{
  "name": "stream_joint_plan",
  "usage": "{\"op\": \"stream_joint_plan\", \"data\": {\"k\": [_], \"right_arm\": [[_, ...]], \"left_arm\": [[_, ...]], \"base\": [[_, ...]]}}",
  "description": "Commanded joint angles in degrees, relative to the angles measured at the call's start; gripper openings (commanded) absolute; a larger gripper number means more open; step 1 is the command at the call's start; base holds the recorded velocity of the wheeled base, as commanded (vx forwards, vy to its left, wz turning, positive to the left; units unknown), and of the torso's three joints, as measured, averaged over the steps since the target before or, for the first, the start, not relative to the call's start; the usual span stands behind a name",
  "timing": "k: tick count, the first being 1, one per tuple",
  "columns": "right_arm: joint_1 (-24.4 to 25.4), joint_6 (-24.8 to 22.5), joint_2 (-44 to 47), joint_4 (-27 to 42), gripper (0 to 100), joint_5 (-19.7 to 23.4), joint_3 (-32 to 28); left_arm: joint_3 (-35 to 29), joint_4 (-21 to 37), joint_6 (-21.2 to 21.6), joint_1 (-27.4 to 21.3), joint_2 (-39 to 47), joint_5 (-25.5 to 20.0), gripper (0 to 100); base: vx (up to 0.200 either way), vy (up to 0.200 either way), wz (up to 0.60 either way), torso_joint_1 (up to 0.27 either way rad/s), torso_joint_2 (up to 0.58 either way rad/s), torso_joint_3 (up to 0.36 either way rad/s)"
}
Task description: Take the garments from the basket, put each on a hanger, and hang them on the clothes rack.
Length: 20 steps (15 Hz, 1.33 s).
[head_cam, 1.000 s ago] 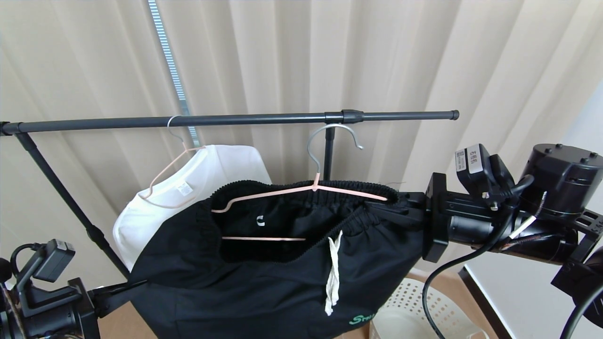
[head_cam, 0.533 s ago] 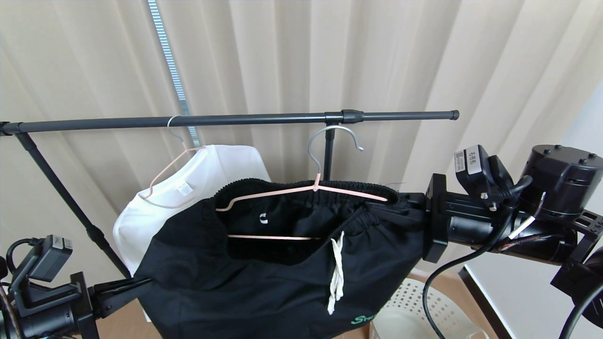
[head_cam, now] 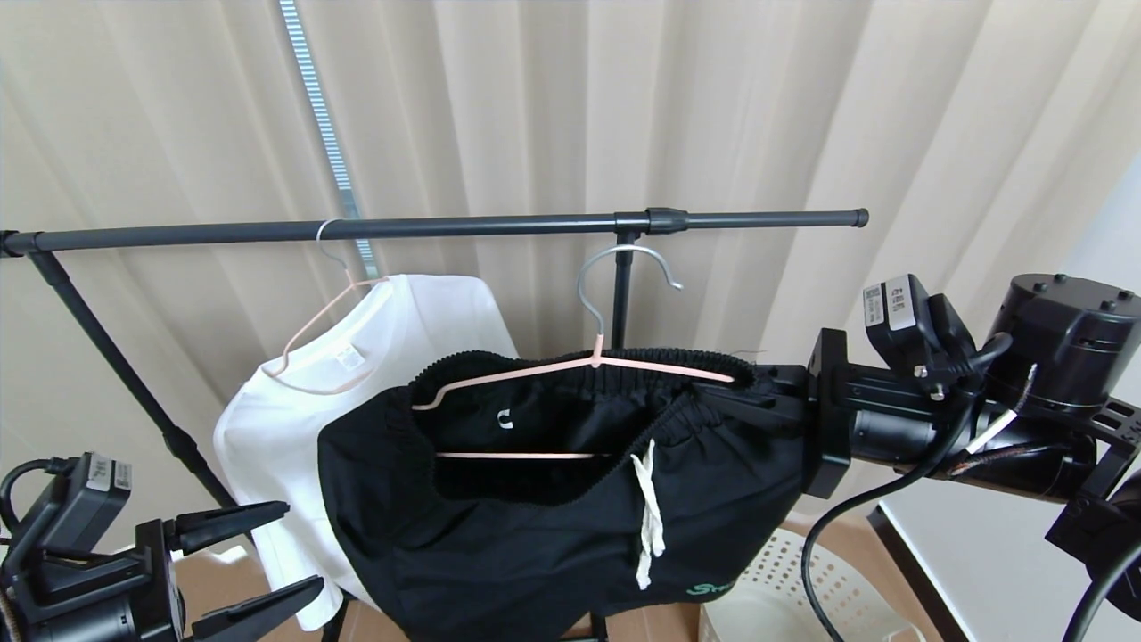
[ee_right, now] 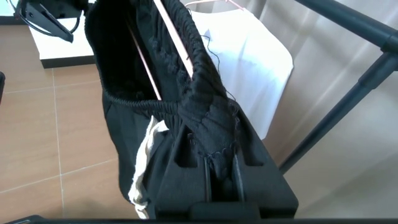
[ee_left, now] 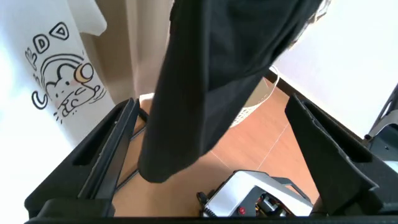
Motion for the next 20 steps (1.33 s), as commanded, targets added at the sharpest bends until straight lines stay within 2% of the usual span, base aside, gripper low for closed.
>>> {"op": "stream_joint_plan", "data": {"k": [1, 4, 6, 7, 10, 11, 12, 14, 15, 17, 19, 20], "right_arm": [[0.02, -0.03, 0.21, -0.02, 0, 0.03, 0.10], [0.11, -0.03, 1.09, -0.02, 0, 0.21, 0.10], [0.11, -0.12, 1.61, -0.02, 0, 0.29, 0.19], [0.29, -0.20, 2.14, -0.02, 0, 1.00, 0.37], [1.52, -0.47, 3.02, -0.02, 0, 1.35, 0.89], [2.22, -0.82, 3.11, -0.02, 0, 1.35, 1.07], [2.31, -0.91, 3.11, -0.02, 0, 1.35, 1.16], [2.75, -1.08, 3.11, -0.02, 0, 1.35, 1.25], [3.10, -1.08, 3.11, -0.02, 0, 1.35, 1.25], [3.19, -1.17, 3.02, -0.02, 0, 1.35, 1.51], [3.19, -1.17, 2.85, -0.02, 0, 1.35, 1.69], [3.19, -1.43, 2.76, -0.02, 0, 1.35, 1.69]], "left_arm": [[-0.67, 0.05, -0.82, -1.23, -5.39, 0.00, 100], [-3.31, 0.66, -9.52, -4.31, -12.86, 0.09, 100], [-5.16, 1.89, -10.58, -4.39, -13.30, 0.09, 100], [-7.62, 5.32, -10.58, -4.92, -13.56, 0.09, 100], [-19.31, 24.13, -10.32, -10.28, -16.20, 0.79, 100], [-23.26, 29.76, -9.35, -12.30, -16.64, 2.02, 100], [-24.84, 31.95, -8.82, -13.18, -16.64, 2.90, 100], [-30.64, 41.09, -4.87, -19.51, -16.37, 10.64, 100], [-32.84, 45.05, -1.70, -24.96, -15.58, 15.73, 100], [-33.72, 45.93, 2.34, -28.30, -13.12, 16.35, 100], [-34.07, 45.93, 9.20, -29.00, -8.64, 16.35, 100], [-34.60, 45.84, 11.31, -29.00, -7.06, 16.44, 100]], "base": [[0.000, 0.000, 0.00, 0.000, 0.00, 0.000], [0.000, 0.000, 0.00, 0.000, 0.00, 0.000], [0.000, 0.000, 0.00, 0.000, 0.00, 0.000], [0.000, 0.000, 0.00, 0.000, 0.00, 0.000], [0.000, 0.000, 0.00, 0.000, 0.00, 0.000], [0.000, 0.000, 0.00, 0.000, 0.00, 0.000], [0.000, 0.000, 0.00, 0.000, 0.00, 0.000], [0.000, 0.000, 0.00, 0.000, 0.00, 0.000], [0.000, 0.000, 0.00, 0.000, 0.00, 0.000], [0.000, 0.000, 0.00, 0.000, 0.00, 0.000], [0.000, 0.000, 0.00, 0.000, 0.00, 0.000], [0.000, 0.000, 0.00, 0.000, 0.00, 0.000]]}}
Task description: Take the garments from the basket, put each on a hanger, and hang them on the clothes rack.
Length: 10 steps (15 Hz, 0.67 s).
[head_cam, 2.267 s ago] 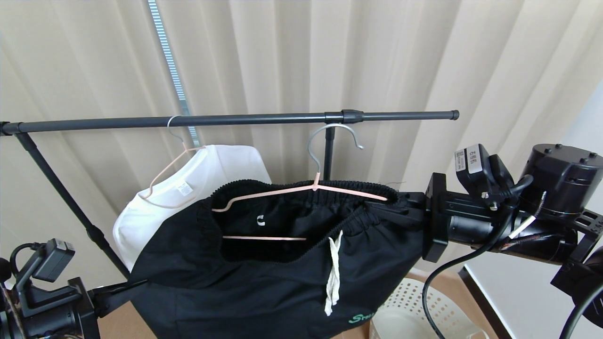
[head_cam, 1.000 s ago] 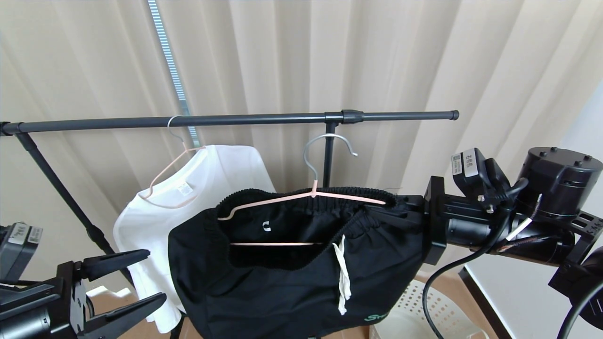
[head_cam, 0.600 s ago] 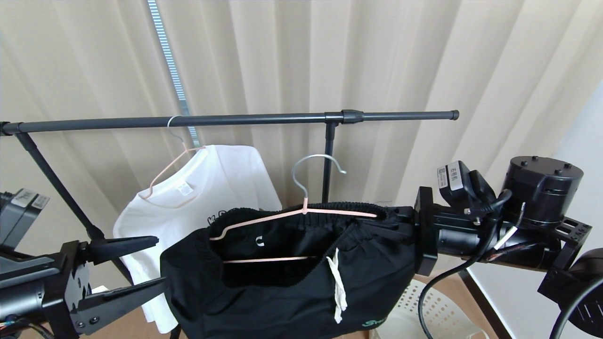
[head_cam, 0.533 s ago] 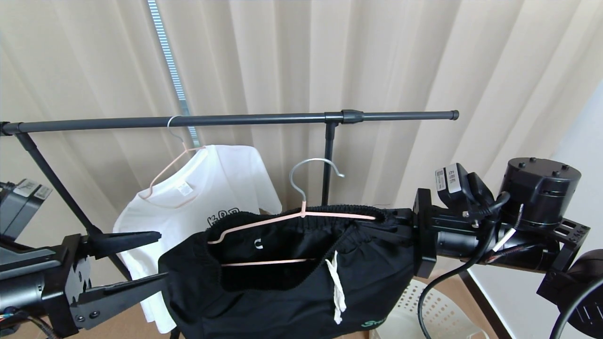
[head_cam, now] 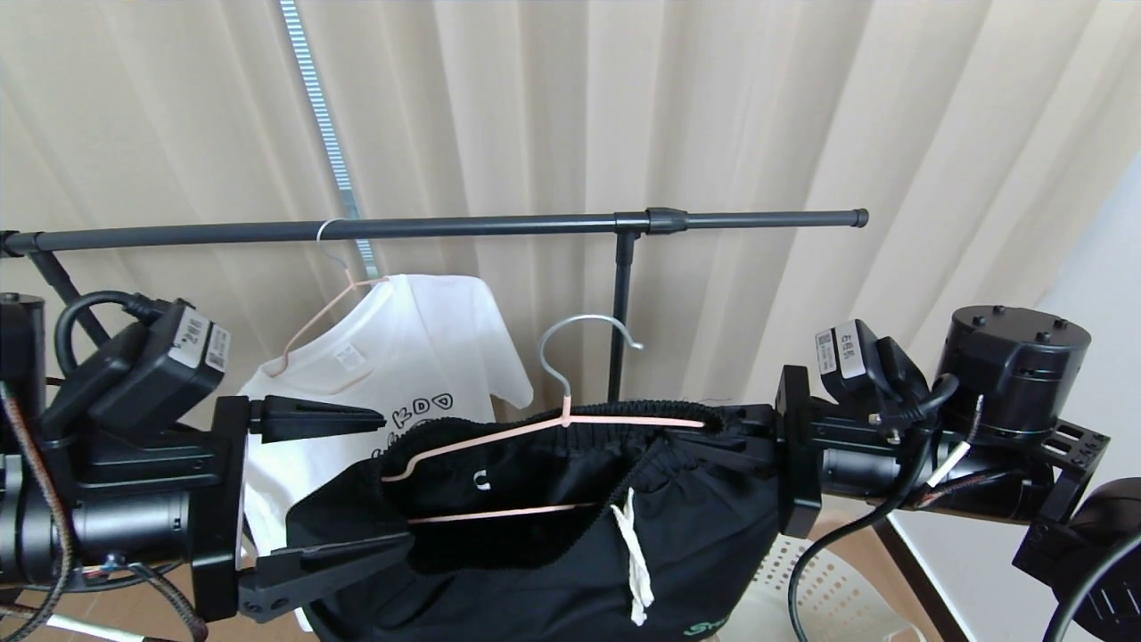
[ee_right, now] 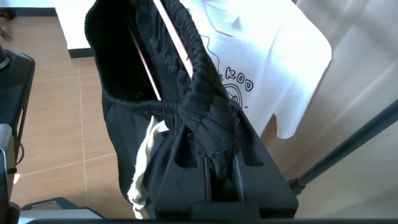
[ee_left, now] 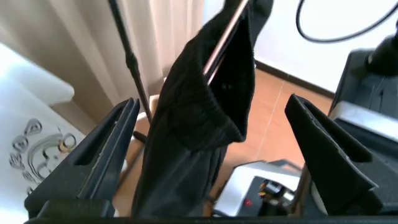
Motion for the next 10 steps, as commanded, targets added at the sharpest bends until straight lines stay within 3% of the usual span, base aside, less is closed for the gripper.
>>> {"op": "stream_joint_plan", "data": {"k": [1, 10], "right_arm": [[0.04, -0.16, -0.14, -0.02, 0, 0.10, 0.06], [0.13, -0.51, -0.76, -0.11, 0, 2.20, 0.59]], "left_arm": [[-1.29, -0.08, 2.48, -0.60, 4.75, 0.06, 100], [-5.06, -0.43, 4.50, -3.76, 11.26, -0.29, 100]], "base": [[0.000, 0.000, 0.00, 0.000, 0.00, 0.000], [0.000, 0.000, 0.00, 0.000, 0.00, 0.000]]}}
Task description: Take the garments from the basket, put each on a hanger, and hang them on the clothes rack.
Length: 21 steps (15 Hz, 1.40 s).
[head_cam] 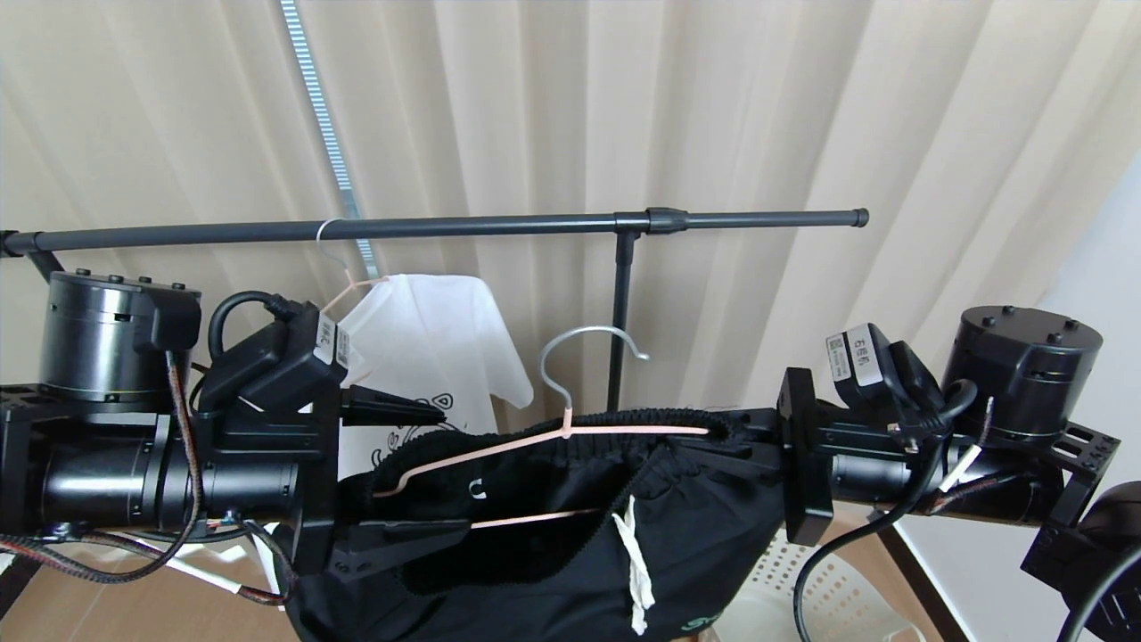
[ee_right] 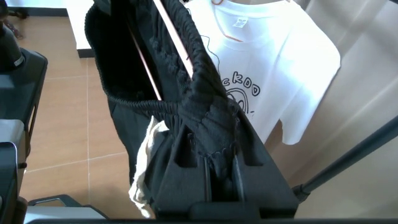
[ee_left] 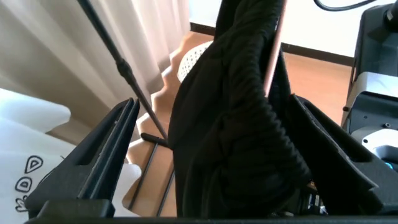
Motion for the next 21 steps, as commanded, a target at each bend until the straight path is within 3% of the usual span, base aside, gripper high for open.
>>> {"op": "stream_joint_plan", "data": {"k": [1, 4, 5, 15, 16, 21], "right_arm": [[0.14, -0.04, -0.22, -0.02, 0, 0.02, 0.04], [0.23, -0.04, -0.48, -0.37, 0, 0.02, 0.31], [0.23, -0.04, -0.39, -0.64, 0, 0.02, 0.39], [0.23, 0.05, -0.39, -0.81, 0, 0.11, 0.39], [0.23, -0.04, -0.39, -0.81, 100, 0.02, 0.48], [-0.03, -0.21, -2.06, -0.81, 100, 0.11, 1.36]], "left_arm": [[-0.11, -0.08, 0.01, -0.38, 1.23, -0.03, 100], [-0.02, -0.08, -0.08, -1.08, 1.67, 0.14, 100], [-0.02, -0.08, -0.08, -1.08, 1.67, 0.14, 0], [1.48, -0.17, 0.19, -1.08, -0.44, 0.14, 0], [1.48, -0.17, 0.19, -1.08, -0.52, 0.14, 0], [2.18, -0.26, -1.04, -0.46, -1.67, 0.23, 0]], "base": [[0.000, 0.000, 0.00, 0.000, 0.00, 0.000], [0.000, 0.000, 0.00, 0.000, 0.00, 0.000], [0.000, 0.000, 0.00, 0.000, 0.00, 0.000], [0.000, 0.000, 0.00, 0.000, 0.00, 0.000], [0.000, 0.000, 0.00, 0.000, 0.00, 0.000], [0.000, 0.000, 0.00, 0.000, 0.00, 0.000]]}}
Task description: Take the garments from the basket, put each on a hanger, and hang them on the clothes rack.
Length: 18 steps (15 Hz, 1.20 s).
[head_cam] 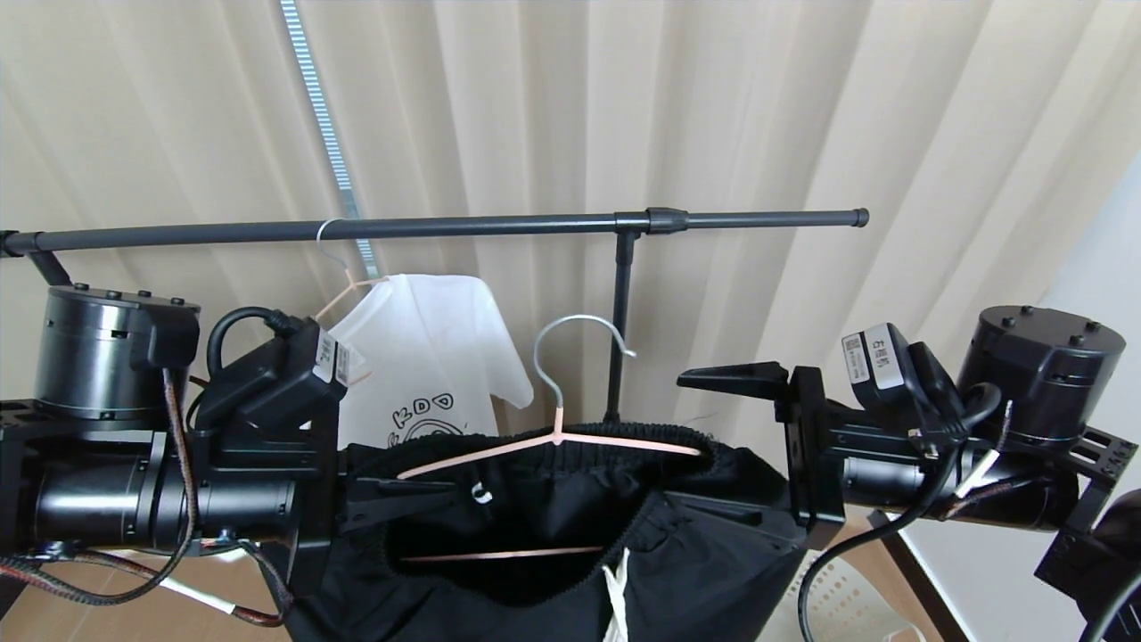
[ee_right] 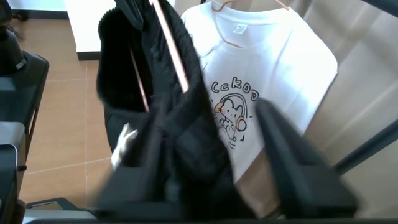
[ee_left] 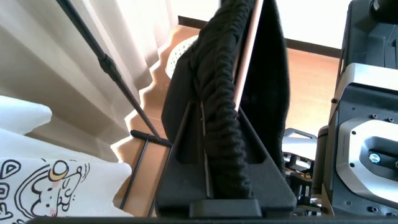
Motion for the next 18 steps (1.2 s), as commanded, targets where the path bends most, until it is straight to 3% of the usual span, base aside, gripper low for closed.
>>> {"op": "stream_joint_plan", "data": {"k": [1, 5, 7, 9, 12, 14, 18], "right_arm": [[-0.25, -0.23, -1.35, 0.07, 100, 0.27, 0.39], [-0.25, 0.21, -2.31, 0.15, 100, 0.88, -0.23], [-0.25, 2.50, -2.66, 0.15, 100, 0.53, -1.20], [-0.25, 4.69, -3.37, 0.24, 100, 0.09, -1.46], [-0.25, 6.01, -3.81, 0.24, 100, -0.35, -1.72], [-0.25, 7.94, -3.54, 0.50, 100, -2.02, -3.04], [-1.13, 8.91, -3.54, 0.42, 100, -2.28, -3.48]], "left_arm": [[0.67, -0.17, -1.53, 0.81, -0.86, -0.02, 0], [1.02, -0.17, -6.19, 7.40, -1.04, 0.15, 0], [-0.12, -0.17, -9.61, 10.04, -0.60, 3.32, 0], [-2.32, -0.17, -14.71, 9.95, 1.25, 9.21, 0], [-6.71, 0.00, -19.99, 8.98, 4.32, 13.34, 0], [-9.97, 0.00, -24.73, 6.96, 6.79, 18.96, 0], [-14.36, 0.00, -28.51, 4.50, 11.71, 26.34, 0]], "base": [[0.000, 0.000, 0.00, 0.000, 0.00, 0.000], [0.000, 0.000, 0.00, 0.000, 0.00, 0.000], [0.000, 0.000, 0.00, 0.000, 0.00, 0.000], [0.000, 0.000, 0.00, 0.000, 0.00, 0.000], [0.000, 0.000, 0.00, 0.000, 0.00, 0.000], [0.000, 0.000, 0.00, 0.000, 0.00, 0.000], [0.000, 0.000, 0.00, 0.000, 0.00, 0.000]]}}
